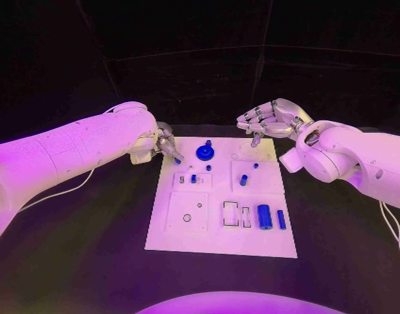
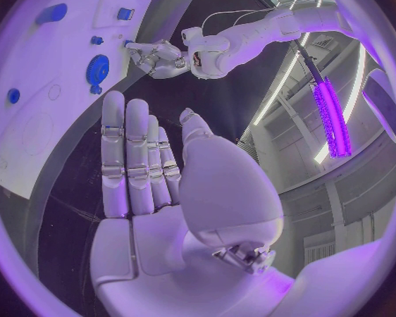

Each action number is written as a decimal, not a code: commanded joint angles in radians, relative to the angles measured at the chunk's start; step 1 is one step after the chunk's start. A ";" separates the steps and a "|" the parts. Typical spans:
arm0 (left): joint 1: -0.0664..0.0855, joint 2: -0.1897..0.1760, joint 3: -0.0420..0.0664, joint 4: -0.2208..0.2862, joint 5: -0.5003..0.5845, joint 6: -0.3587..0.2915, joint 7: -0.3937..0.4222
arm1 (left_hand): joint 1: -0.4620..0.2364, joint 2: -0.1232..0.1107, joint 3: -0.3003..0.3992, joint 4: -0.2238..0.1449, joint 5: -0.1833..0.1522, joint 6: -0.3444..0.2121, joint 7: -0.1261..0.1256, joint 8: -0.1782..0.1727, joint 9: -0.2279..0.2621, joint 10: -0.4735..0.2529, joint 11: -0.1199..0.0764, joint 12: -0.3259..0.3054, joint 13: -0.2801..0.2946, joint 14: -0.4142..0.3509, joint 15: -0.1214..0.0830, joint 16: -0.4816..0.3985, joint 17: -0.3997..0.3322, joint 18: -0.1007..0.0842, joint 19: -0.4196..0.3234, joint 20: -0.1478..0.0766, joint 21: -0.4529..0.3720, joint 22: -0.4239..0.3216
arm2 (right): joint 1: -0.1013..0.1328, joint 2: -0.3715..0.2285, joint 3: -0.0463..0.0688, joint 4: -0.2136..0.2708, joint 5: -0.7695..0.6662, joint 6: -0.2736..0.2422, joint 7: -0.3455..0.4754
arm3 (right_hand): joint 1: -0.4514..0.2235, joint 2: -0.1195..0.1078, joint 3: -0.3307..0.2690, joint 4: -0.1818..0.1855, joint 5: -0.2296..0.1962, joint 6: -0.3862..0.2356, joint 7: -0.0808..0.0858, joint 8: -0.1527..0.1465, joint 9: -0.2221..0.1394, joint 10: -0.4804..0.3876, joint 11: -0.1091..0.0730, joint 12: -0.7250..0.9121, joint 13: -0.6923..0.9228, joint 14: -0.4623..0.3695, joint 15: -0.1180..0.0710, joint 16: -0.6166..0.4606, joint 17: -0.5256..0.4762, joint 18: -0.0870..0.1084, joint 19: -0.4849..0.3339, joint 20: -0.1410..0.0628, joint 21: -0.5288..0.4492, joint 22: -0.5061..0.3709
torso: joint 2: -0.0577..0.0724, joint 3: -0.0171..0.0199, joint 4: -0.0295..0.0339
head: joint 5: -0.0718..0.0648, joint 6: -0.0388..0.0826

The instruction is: Assemble the parts on the task board

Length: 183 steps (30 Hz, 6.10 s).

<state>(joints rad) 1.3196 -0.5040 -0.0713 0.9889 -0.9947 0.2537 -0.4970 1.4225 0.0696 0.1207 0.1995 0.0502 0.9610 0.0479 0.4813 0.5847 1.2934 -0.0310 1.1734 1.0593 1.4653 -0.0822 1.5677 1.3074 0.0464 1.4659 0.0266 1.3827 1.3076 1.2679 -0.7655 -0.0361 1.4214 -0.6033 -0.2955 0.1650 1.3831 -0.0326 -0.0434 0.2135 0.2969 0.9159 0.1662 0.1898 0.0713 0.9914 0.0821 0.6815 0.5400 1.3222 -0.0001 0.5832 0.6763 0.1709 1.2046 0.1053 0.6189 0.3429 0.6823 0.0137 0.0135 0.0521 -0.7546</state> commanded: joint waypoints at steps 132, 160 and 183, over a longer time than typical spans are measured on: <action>-0.047 -0.161 -0.051 0.354 -0.084 -0.145 -0.030 | -0.229 -0.153 0.232 -0.050 0.000 0.022 -0.019 0.097 0.049 0.047 -0.007 0.030 0.026 0.106 -0.011 0.003 0.263 0.005 0.024 -0.009 0.010 0.057 | 0.001 0.001 0.000 -0.008 -0.003 -0.002 0.010 | 0.016 0.007 -0.009 0.001 0.009 -0.011 0.000 0.009 0.001 -0.009 0.001 0.006 -0.007 0.006 0.005 -0.006 0.004 0.012 0.010 0.002 -0.006 -0.002 | -0.008 0.0036 0.0122 | 0.018 -0.023; -0.046 -0.141 -0.051 0.307 -0.084 -0.159 -0.030 | -0.290 -0.118 0.080 0.034 0.001 0.028 -0.021 0.101 0.048 0.050 -0.010 0.039 0.035 0.106 -0.015 0.003 0.263 0.003 0.028 -0.013 0.015 0.067 | 0.002 0.000 0.000 -0.003 -0.003 -0.003 0.007 | 0.017 0.008 -0.011 0.002 0.009 -0.012 0.000 0.010 0.001 -0.010 0.001 0.007 -0.008 0.006 0.005 -0.007 0.004 0.012 0.011 0.002 -0.007 -0.003 | -0.008 0.0024 0.0127 | 0.014 -0.023; -0.045 -0.133 -0.051 0.308 -0.077 -0.164 -0.027 | -0.279 -0.113 0.042 0.045 0.001 0.028 -0.021 0.102 0.047 0.050 -0.009 0.040 0.036 0.106 -0.014 0.003 0.263 0.002 0.029 -0.013 0.015 0.069 | 0.002 0.001 0.000 -0.003 -0.003 -0.002 0.007 | 0.017 0.008 -0.011 0.002 0.009 -0.012 0.000 0.010 0.001 -0.010 0.001 0.007 -0.008 0.006 0.005 -0.007 0.004 0.012 0.011 0.002 -0.007 -0.003 | -0.008 0.0028 0.0125 | 0.012 -0.024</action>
<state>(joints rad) 1.2728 -0.6377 -0.1224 1.2955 -1.0728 0.0958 -0.5202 1.1411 -0.0453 0.1667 0.2437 0.0501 0.9880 0.0249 0.5843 0.6330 1.3418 -0.0430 1.2085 1.0951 1.4652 -0.0892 1.5677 1.3074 0.0464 1.4656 0.0198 1.3921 1.3075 1.2678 -0.7649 -0.0364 1.4158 -0.6054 -0.2952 0.1654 1.3911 -0.0245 -0.0488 0.2134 0.3020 0.9091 0.1665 0.1937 0.0714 0.9878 0.0857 0.6814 0.5334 1.3257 0.0035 0.5833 0.6792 0.1709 1.2080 0.1088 0.6188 0.3419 0.6738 0.0163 0.0263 0.0637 -0.7789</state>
